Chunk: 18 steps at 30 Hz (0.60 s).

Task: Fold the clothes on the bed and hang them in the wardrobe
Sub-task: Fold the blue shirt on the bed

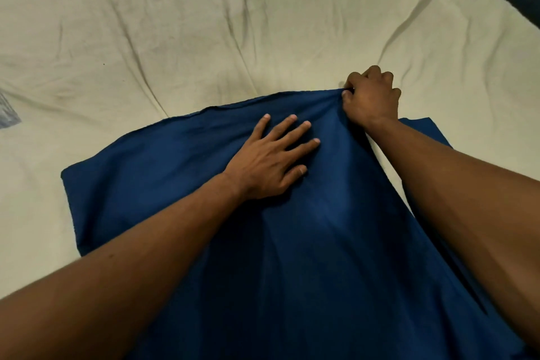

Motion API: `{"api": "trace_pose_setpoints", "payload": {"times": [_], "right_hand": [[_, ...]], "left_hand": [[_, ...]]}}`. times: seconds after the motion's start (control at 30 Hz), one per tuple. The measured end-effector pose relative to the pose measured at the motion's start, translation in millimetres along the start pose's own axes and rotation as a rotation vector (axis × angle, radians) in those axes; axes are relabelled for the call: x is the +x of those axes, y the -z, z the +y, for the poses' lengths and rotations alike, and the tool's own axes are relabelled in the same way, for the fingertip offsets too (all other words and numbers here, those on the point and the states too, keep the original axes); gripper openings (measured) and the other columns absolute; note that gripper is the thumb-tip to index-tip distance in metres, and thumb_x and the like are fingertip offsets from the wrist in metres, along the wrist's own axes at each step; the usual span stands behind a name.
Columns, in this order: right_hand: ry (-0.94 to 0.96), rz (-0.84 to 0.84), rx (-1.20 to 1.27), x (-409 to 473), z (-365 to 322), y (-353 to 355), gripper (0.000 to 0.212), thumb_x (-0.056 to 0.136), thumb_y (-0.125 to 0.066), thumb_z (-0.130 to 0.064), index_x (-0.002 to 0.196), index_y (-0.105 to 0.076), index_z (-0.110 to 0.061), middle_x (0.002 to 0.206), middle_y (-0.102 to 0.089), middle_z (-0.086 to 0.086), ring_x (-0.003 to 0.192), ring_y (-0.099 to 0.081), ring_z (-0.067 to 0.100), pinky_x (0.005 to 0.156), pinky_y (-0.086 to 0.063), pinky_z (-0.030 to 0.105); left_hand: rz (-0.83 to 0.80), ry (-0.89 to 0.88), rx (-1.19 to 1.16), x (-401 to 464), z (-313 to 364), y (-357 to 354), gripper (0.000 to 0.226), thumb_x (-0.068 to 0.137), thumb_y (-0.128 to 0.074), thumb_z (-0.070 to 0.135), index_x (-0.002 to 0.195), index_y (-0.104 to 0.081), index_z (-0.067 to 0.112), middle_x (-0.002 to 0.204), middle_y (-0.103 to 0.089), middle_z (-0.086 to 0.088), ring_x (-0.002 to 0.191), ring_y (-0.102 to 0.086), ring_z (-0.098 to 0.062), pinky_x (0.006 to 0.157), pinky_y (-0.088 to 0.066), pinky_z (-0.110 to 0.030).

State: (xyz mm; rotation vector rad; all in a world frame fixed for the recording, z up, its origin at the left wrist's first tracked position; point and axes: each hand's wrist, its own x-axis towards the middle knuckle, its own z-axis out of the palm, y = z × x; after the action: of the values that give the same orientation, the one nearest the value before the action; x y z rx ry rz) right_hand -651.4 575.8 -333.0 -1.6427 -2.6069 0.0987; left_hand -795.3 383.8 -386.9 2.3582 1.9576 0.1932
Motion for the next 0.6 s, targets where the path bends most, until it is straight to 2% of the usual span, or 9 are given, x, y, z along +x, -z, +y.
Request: {"api": "trace_pose_setpoints", "payload": {"times": [0.07,0.13,0.2,0.37,0.47,0.6], "right_hand": [[-0.028,-0.025,-0.010,3.1,-4.2,-5.6,0.023,0.101,-0.047,-0.021,0.118,-0.059,-0.013,0.128,-0.046,0.014,0.121,-0.039,0.035,0.095,-0.035,0.047],[-0.038,-0.016,-0.038,3.7,-5.1,-14.0,0.023,0.101,-0.046,-0.019,0.120,-0.058,-0.013,0.128,-0.046,0.014,0.120,-0.039,0.035,0.095,-0.034,0.048],[-0.053,-0.003,-0.073,2.6,-5.6,-20.0,0.024,0.102,-0.045,-0.018,0.123,-0.054,-0.012,0.129,-0.045,0.016,0.120,-0.039,0.037,0.095,-0.034,0.051],[-0.158,0.053,-0.017,-17.5,-27.6,-22.0,0.041,0.094,-0.050,-0.005,0.134,-0.043,-0.009,0.144,-0.039,0.016,0.129,-0.037,0.036,0.100,-0.032,0.052],[0.012,0.145,0.003,-61.3,-51.5,-24.4,0.047,0.098,-0.050,-0.015,0.144,-0.039,-0.013,0.160,-0.025,0.014,0.147,-0.024,0.035,0.112,-0.026,0.055],[0.178,0.114,0.109,-149.6,-76.6,-28.2,0.051,0.101,-0.041,-0.024,0.151,-0.035,-0.015,0.164,-0.021,0.012,0.151,-0.020,0.032,0.117,-0.023,0.056]], "left_hand": [[-0.045,0.040,-0.015,3.8,-8.6,2.0,0.071,0.095,-0.013,0.067,0.159,-0.016,0.037,0.167,-0.013,0.001,0.155,-0.005,-0.024,0.122,-0.001,-0.057],[-0.059,0.152,-0.023,7.4,-18.6,4.1,0.075,0.091,-0.009,0.072,0.159,-0.011,0.039,0.168,-0.007,0.002,0.155,0.000,-0.021,0.122,0.004,-0.055],[-0.052,0.224,-0.025,9.5,-27.3,3.9,0.073,0.093,-0.008,0.073,0.159,-0.007,0.040,0.168,-0.002,0.003,0.155,0.005,-0.019,0.122,0.008,-0.054],[-0.121,0.240,-0.023,12.8,-32.8,2.4,0.070,0.096,-0.010,0.072,0.158,0.002,0.041,0.168,0.008,0.005,0.153,0.013,-0.018,0.120,0.014,-0.054],[-0.165,0.261,-0.047,13.8,-30.6,8.8,0.070,0.097,-0.010,0.070,0.158,0.004,0.039,0.167,0.013,0.005,0.153,0.017,-0.018,0.119,0.015,-0.056],[-0.007,0.237,-0.017,-43.1,-5.1,18.6,0.068,0.102,-0.018,0.058,0.161,-0.005,0.026,0.168,0.001,0.000,0.155,0.006,-0.020,0.121,0.006,-0.058]]}}
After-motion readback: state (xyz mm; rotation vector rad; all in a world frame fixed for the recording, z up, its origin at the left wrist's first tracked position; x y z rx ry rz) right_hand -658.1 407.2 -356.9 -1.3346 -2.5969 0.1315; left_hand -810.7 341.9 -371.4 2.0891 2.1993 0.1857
